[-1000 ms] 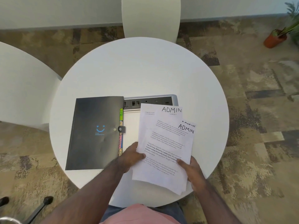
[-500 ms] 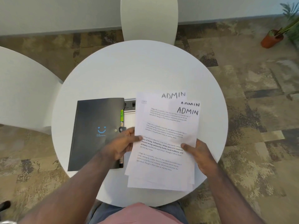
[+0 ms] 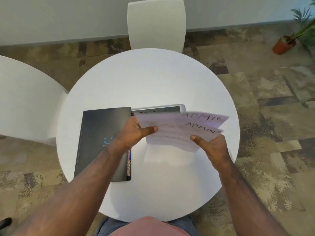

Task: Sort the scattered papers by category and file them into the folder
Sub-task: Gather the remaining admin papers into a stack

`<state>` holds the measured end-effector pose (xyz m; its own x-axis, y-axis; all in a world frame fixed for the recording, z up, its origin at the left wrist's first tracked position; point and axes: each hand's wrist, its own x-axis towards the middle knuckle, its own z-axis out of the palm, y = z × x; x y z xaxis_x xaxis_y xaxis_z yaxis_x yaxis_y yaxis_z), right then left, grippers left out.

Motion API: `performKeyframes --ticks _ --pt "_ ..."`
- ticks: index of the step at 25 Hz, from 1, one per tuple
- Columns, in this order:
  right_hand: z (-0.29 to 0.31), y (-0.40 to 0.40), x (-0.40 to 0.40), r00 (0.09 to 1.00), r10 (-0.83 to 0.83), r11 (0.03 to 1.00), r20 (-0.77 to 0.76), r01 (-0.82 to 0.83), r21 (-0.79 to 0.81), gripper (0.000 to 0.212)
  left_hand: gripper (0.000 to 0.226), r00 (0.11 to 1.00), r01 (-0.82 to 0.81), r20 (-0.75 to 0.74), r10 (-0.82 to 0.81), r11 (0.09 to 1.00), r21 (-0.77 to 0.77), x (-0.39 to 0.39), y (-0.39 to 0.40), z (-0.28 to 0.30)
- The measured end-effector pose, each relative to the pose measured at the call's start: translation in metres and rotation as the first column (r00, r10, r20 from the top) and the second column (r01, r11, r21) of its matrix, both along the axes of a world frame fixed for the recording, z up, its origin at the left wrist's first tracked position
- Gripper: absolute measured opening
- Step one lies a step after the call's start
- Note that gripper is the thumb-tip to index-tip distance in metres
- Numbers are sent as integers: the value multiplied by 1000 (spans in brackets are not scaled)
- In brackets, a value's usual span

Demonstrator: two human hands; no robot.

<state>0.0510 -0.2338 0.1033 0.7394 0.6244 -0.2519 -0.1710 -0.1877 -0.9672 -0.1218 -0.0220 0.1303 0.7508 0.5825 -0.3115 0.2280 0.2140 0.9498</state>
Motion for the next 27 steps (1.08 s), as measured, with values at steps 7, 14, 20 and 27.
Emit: performKeyframes --ticks 7,14,20,27 --pt "-6 -7 8 996 82 996 -38 -83 -25 30 14 998 32 -54 -29 997 64 1 -14 -10" --pt "5 -4 8 995 90 988 50 -96 124 27 23 997 -28 75 21 994 102 5 -9 3" --pt "-31 -9 5 996 86 989 -5 -86 -122 23 12 998 1 -58 0 1000 29 5 -22 -16" --pt "-29 -6 31 994 -101 985 27 104 -135 10 26 960 -222 -134 245 961 165 -21 35 -34"
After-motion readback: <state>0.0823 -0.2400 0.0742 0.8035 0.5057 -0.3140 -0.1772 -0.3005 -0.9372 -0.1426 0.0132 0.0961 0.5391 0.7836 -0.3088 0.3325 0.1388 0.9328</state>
